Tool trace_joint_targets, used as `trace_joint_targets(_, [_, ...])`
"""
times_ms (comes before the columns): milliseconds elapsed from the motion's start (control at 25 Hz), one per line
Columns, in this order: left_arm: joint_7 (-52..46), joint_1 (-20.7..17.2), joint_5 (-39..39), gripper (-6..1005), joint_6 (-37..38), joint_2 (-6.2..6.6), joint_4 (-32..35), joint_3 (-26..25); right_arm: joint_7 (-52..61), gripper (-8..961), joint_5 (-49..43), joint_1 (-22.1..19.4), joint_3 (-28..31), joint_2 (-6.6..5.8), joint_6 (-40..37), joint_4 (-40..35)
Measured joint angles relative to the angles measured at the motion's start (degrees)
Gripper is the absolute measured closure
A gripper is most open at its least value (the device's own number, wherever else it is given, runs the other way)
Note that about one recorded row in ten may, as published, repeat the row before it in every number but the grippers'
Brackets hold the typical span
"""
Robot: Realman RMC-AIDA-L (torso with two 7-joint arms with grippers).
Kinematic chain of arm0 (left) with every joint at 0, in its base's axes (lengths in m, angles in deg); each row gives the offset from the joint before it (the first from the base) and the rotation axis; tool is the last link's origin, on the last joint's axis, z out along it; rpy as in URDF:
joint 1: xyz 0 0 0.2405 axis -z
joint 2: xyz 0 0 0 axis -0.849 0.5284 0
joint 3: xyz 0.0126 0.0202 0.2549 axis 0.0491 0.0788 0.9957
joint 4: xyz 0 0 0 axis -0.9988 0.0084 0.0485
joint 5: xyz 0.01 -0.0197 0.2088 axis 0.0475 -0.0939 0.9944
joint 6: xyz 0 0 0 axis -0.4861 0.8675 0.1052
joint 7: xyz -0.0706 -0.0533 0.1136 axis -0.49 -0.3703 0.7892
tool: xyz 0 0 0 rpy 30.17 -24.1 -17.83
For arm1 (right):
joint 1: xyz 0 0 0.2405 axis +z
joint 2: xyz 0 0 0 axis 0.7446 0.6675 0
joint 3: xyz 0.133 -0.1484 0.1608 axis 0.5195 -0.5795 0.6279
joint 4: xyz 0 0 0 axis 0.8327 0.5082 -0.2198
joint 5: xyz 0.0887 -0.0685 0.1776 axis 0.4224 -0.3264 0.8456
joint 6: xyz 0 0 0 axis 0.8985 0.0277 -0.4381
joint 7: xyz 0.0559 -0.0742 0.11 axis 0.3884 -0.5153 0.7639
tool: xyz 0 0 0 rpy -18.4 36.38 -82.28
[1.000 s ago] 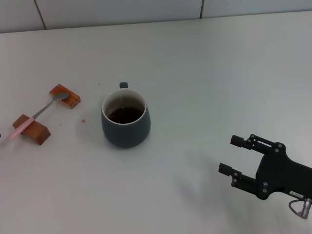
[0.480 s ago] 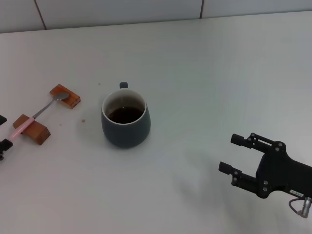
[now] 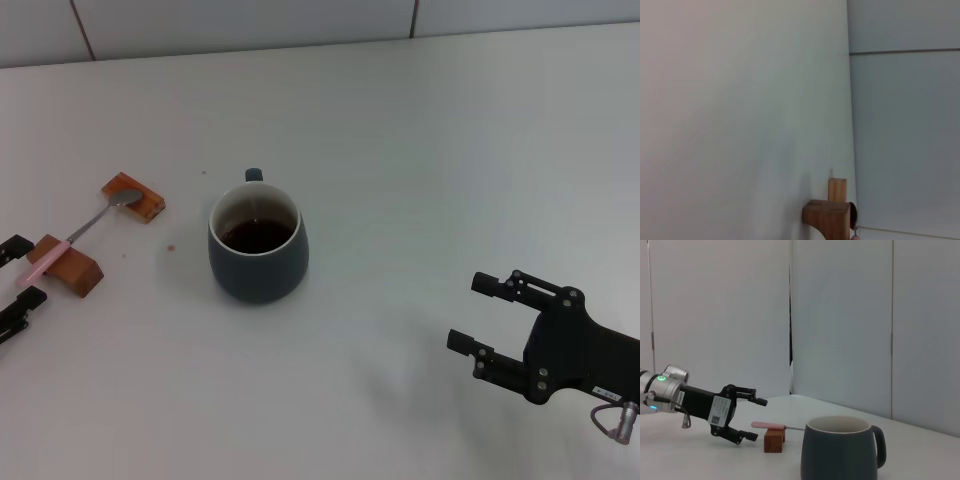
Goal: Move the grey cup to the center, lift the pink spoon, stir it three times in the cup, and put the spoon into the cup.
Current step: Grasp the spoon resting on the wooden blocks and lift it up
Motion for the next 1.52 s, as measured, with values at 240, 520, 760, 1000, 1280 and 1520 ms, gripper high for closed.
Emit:
trace_joint_targets(240, [0.0, 0.2, 0.0, 260, -0.4, -0.18, -0.2, -0.1, 0.0, 257, 0.0, 0.0, 0.0, 0.04, 0.0, 0.0])
trace_joint_targets(520, [-0.3, 1.1, -0.3, 261, -1.2, -0.3, -0.6, -0.3, 0.0, 258, 0.1, 0.2, 0.0, 0.09, 0.0, 0.0])
trace_joint_targets(760, [-1.3, 1.4, -0.1, 263, -2.8, -0.29, -1.1, 0.0, 0.3, 258, 0.1, 0.3, 0.0, 0.09, 0.0, 0.0])
trace_joint_targets(1000, [-1.3, 1.4, 0.0, 481, -3.2, -0.28, -1.5, 0.0, 0.4, 257, 0.1, 0.6, 0.0, 0.09, 0.3, 0.1])
trace_joint_targets(1280, [-1.3, 1.5, 0.0, 566, -3.3, -0.52, -1.7, 0.1, 0.5, 257, 0.0, 0.8, 0.0, 0.16, 0.6, 0.2])
trace_joint_targets(1520, [-1.2, 1.5, 0.0, 563, -3.8, -0.64, -1.9, 0.0, 0.5, 257, 0.0, 0.8, 0.0, 0.18, 0.7, 0.2])
